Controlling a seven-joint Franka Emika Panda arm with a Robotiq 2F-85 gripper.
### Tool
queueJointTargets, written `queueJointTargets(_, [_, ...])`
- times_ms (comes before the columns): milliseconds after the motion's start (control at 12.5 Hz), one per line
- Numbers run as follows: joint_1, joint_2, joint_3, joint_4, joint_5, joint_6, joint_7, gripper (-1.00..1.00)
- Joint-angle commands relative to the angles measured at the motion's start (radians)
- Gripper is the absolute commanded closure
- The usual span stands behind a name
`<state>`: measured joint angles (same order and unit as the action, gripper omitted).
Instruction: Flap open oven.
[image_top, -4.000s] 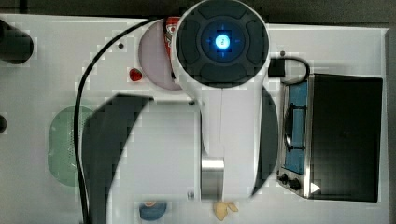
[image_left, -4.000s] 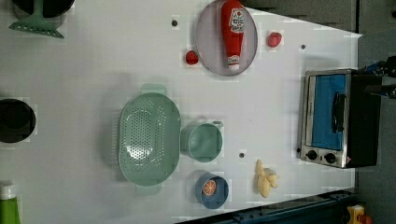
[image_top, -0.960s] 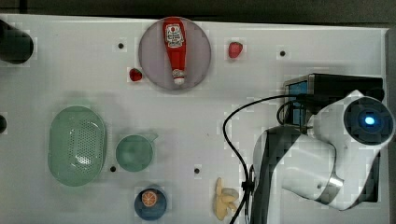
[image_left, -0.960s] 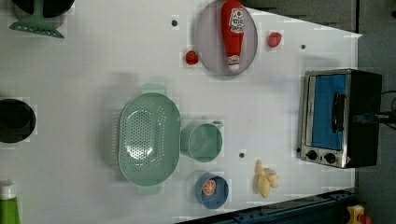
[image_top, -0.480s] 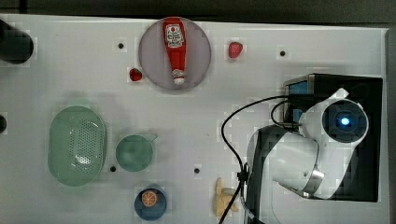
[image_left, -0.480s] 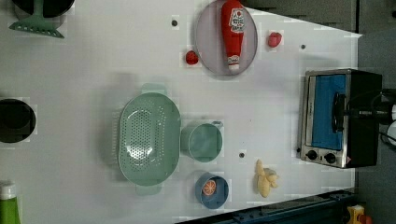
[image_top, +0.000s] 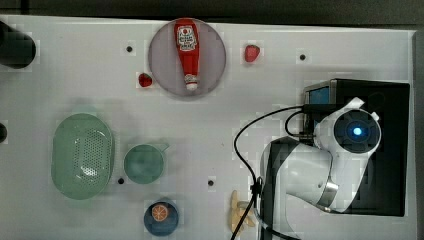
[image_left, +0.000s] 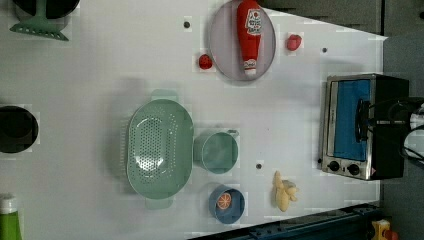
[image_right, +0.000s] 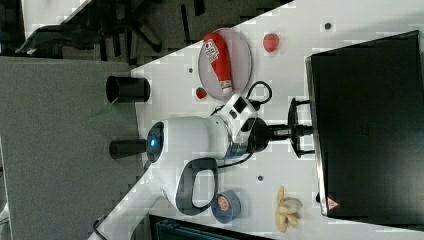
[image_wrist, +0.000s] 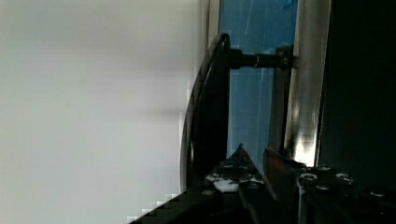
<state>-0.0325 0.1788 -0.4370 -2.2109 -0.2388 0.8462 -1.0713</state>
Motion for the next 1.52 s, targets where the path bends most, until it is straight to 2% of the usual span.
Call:
queueJointTargets(80, [0.034,-0.009,0.012,-0.029,-0.041,0.003,0.074,0.65])
queueJointTargets(320, [0.087,-0.009,0.034,-0.059,-0.17,0.0,0.25,0.65])
queueJointTargets(640, [0.136,0.0,0.088,-0.112,-0.277,0.0,0.428,0.65])
queueJointTargets(960, [0.169,0.069,0.153,-0.118,-0.51,-0.017,0.698,0.65])
queueJointTargets(1280, [0.198,0.19,0.199,-0.091,-0.584,-0.019,0.932,0.65])
queueJointTargets(1520, [0.22,0.288,0.208,-0.041,-0.595,-0.009,0.956,0.65])
